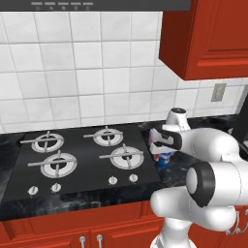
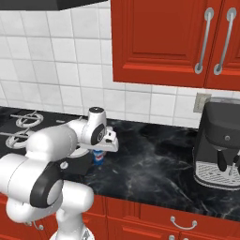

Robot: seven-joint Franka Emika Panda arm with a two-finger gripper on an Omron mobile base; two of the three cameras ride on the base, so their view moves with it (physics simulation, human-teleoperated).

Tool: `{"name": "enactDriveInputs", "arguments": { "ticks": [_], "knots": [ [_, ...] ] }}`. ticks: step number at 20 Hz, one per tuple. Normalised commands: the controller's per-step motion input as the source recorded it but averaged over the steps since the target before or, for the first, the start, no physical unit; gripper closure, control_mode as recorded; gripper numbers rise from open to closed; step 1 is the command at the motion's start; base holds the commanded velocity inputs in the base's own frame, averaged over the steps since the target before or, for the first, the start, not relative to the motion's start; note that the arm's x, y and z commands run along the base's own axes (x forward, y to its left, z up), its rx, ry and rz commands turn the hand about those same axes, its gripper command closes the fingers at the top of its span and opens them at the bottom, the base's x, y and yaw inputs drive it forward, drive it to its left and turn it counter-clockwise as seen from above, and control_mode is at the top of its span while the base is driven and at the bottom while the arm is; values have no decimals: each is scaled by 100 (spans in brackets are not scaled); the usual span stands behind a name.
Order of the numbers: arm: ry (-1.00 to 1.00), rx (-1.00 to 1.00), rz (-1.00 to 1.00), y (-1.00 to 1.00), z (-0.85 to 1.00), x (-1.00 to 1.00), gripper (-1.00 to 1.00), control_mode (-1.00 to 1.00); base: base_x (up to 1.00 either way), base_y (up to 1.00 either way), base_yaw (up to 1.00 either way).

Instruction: Four empty soda cans are scattered around the kitchen. Gather all the cans and cluster them next to the stove for recycling.

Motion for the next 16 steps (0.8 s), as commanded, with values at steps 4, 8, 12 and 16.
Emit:
{"name": "enactDriveInputs", "arguments": {
  "ticks": [4,8,12,16],
  "knots": [
    [0,0,0,0,-11,0,100,-100,0,0,0],
    [0,0,0,0,-14,0,100,-100,0,0,0],
    [0,0,0,0,-2,0,100,-100,0,0,0],
    [0,0,0,0,0,0,100,-100,0,0,0]
  ]
}}
